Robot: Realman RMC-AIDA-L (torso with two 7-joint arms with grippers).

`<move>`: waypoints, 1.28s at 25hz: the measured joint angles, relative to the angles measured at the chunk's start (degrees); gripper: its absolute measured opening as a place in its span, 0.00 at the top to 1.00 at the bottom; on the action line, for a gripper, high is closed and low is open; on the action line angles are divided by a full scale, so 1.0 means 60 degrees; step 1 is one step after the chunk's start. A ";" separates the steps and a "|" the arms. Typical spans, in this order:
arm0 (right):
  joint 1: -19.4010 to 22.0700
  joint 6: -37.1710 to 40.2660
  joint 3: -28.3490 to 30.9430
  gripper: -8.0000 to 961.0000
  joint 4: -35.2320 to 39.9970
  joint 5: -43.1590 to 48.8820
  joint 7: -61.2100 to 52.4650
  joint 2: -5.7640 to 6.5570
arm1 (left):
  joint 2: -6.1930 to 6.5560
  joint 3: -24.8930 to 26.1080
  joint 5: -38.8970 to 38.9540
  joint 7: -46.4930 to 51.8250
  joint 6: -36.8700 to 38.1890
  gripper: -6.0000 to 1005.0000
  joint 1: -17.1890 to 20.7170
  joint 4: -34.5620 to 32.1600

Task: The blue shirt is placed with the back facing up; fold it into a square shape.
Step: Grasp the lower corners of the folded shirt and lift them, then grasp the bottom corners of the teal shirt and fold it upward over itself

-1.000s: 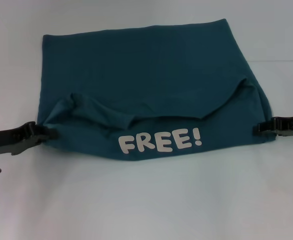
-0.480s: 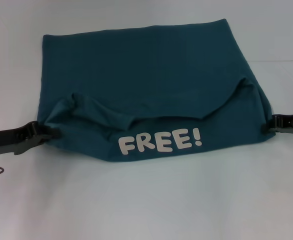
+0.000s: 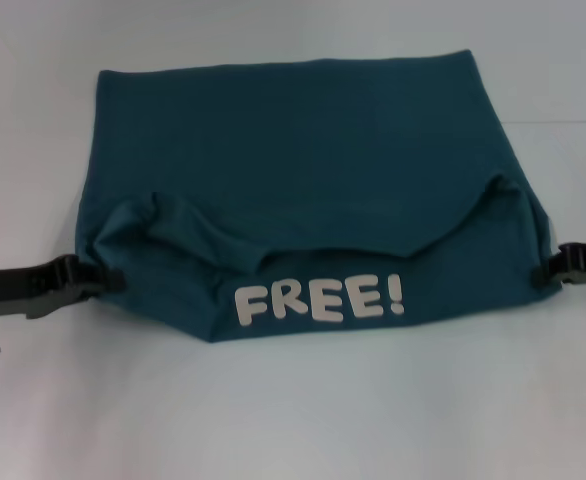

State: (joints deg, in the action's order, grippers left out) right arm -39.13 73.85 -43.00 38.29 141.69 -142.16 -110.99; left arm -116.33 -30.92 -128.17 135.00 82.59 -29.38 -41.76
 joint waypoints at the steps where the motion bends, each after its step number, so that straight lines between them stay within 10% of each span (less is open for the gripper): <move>1: 0.0096 0.0427 0.0005 0.96 0.0189 0.0010 -0.0063 0.0045 | 0.0025 0.0034 -0.0135 0.0002 0.0233 0.95 -0.0004 -0.0076; 18: 0.1103 0.5121 0.0113 0.96 0.0687 0.0052 0.0915 0.0304 | 0.0105 0.0028 -0.2097 0.0126 0.4519 0.95 0.0577 -0.1623; 32: 0.0892 0.4305 0.2637 0.96 0.0691 -0.0154 0.1116 0.0529 | 0.0362 0.1505 -0.2330 0.0533 0.3658 0.95 -0.0164 -0.1566</move>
State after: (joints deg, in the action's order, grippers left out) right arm -33.77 99.68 -27.17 42.43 140.76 -135.46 -107.81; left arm -114.15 -21.89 -142.15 138.20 104.54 -30.36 -51.16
